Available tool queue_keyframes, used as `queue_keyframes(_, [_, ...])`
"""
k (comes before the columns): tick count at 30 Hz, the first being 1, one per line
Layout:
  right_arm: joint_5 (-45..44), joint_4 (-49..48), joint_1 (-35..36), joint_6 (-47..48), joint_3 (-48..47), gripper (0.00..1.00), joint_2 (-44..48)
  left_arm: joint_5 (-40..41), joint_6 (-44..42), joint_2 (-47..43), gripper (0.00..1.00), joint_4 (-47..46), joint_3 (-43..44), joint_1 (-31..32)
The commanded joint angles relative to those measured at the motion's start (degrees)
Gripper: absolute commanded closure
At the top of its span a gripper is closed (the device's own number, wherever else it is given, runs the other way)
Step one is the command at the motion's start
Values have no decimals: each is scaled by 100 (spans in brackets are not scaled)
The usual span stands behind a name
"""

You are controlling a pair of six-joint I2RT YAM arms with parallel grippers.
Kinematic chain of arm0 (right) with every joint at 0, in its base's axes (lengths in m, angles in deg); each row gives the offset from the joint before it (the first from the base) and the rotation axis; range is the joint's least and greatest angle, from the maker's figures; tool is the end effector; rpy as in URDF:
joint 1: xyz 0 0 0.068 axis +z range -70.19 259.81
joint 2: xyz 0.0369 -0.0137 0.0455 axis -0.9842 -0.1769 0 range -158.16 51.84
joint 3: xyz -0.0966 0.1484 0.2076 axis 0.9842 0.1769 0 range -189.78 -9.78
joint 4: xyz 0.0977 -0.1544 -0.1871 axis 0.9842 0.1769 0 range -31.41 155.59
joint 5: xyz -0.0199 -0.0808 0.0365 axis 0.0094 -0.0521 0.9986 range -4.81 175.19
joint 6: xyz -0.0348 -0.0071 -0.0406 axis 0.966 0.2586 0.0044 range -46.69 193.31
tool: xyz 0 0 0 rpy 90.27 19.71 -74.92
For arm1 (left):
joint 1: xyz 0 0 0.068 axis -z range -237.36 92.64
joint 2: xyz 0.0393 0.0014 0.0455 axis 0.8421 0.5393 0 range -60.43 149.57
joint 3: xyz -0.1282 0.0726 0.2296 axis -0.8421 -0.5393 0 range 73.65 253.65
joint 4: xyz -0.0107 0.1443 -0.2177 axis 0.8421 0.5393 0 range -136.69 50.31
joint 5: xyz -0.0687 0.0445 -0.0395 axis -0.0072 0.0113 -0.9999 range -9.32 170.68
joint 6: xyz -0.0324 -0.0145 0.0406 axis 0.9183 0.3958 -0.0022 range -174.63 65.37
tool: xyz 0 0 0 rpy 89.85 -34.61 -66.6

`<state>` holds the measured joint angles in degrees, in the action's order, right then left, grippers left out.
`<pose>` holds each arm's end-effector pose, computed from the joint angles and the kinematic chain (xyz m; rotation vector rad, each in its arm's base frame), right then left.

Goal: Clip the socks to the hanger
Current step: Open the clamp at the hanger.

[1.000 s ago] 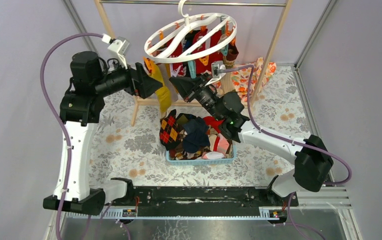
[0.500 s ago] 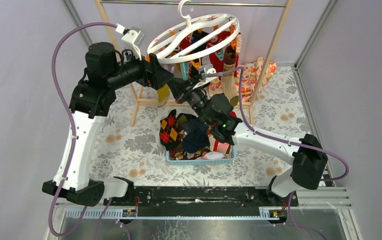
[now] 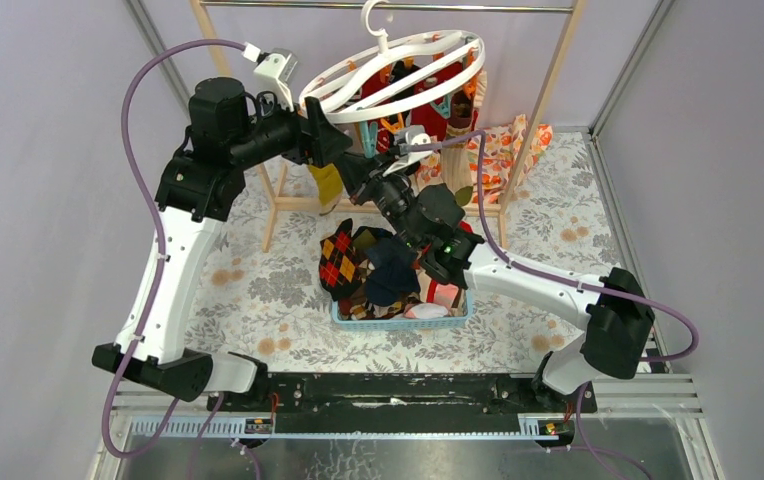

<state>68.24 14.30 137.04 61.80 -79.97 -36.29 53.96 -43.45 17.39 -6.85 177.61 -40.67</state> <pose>0.2035 0.2970 0.4069 -0.1915 1.1622 0.9008 0.2450 -0.0901 0.5082 0.4264 1.8006 -0.7635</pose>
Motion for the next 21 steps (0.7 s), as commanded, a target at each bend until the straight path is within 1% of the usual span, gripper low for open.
queue_keyframes(1, [73,69,75,143,-363,100,-66,62,67,-13,28,-782,-69,45])
queue_keyframes(6, [117,109,110,89,-384,100,-136,24,147,-11,39,-921,-221,45])
queue_keyframes(8, [136,135,120,71,-403,100,-157,62,156,-13,45,-944,-242,45])
queue_keyframes(10, [139,164,134,65,-410,100,-155,170,177,-42,54,-1002,-277,45])
queue_keyframes(13, [151,225,147,53,-396,100,-132,393,214,-73,70,-1050,-282,45])
queue_keyframes(16, [87,237,156,57,-260,83,6,489,260,-123,87,-1041,-310,44])
queue_keyframes(19, [-52,257,155,68,-12,61,209,544,288,-136,97,-995,-326,43])
queue_keyframes(20, [-87,299,152,84,81,55,318,574,296,-129,100,-965,-324,43])
queue_keyframes(21, [-137,358,156,87,190,50,484,593,305,-127,100,-946,-321,43])
